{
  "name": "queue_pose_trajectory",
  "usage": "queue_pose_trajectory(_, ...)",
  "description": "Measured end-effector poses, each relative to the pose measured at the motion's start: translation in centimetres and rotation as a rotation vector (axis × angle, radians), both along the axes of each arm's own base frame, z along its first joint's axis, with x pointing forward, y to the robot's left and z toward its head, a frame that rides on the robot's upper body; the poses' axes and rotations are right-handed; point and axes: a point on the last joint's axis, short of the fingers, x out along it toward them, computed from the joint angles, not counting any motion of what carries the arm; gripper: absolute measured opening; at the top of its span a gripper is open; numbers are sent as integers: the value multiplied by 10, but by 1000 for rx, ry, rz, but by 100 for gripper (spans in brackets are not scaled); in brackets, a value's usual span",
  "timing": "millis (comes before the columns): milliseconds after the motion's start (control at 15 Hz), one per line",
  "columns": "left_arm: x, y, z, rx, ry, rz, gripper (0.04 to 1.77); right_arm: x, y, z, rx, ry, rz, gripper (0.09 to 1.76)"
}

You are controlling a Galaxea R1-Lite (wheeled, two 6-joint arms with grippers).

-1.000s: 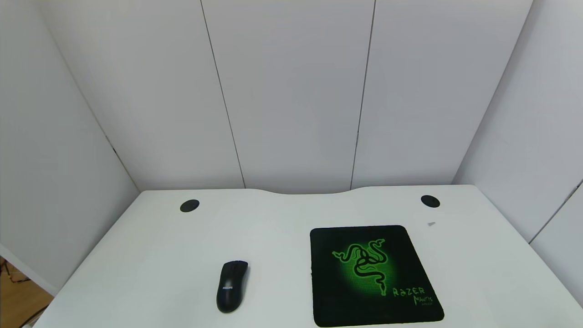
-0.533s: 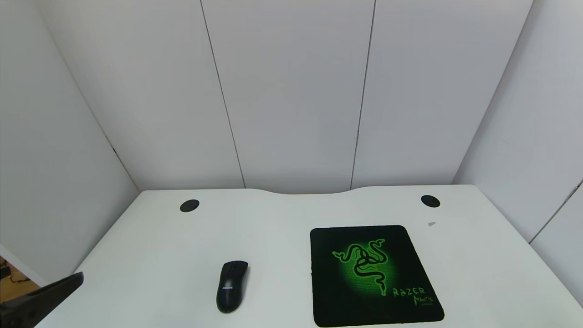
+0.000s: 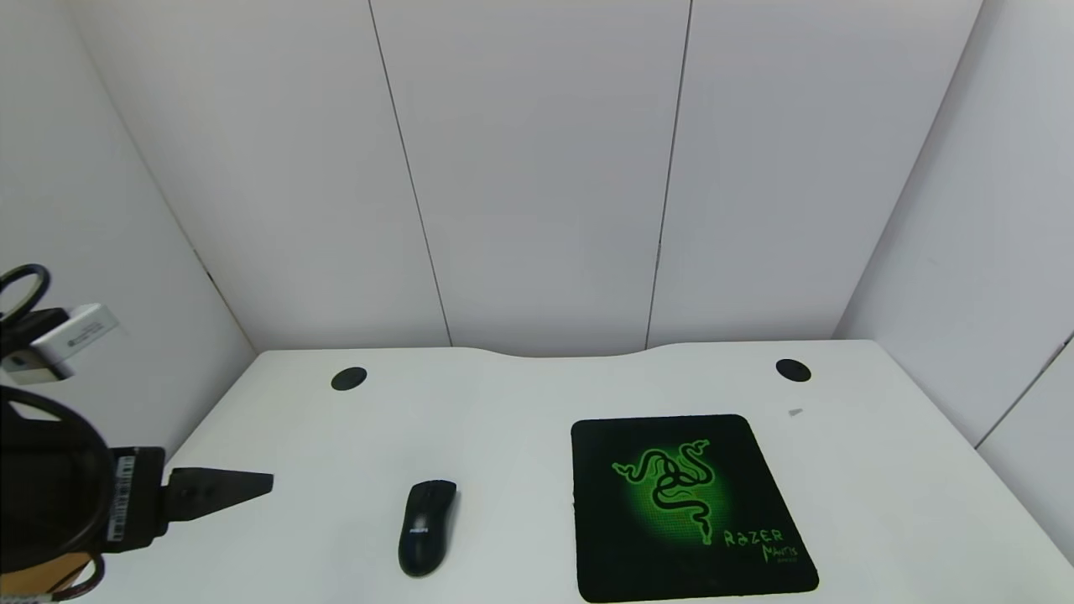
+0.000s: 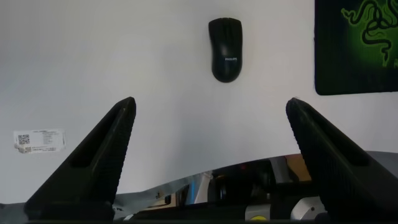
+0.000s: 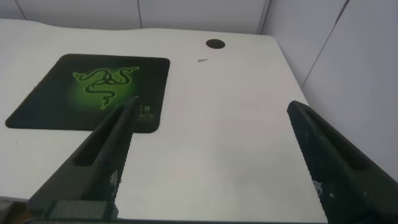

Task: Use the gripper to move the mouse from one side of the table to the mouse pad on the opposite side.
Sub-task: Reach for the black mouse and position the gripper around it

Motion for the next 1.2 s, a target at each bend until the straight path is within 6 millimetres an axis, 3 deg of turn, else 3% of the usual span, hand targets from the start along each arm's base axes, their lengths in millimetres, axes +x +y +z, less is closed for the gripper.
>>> queue_pose_trajectory(533,83,-46,-35,24,232,-10,172,0,0,0,0,0,0,171)
queue_pose_trajectory(1200,131,-80,-101,88,444,-32,172,0,0,0,0,0,0,171)
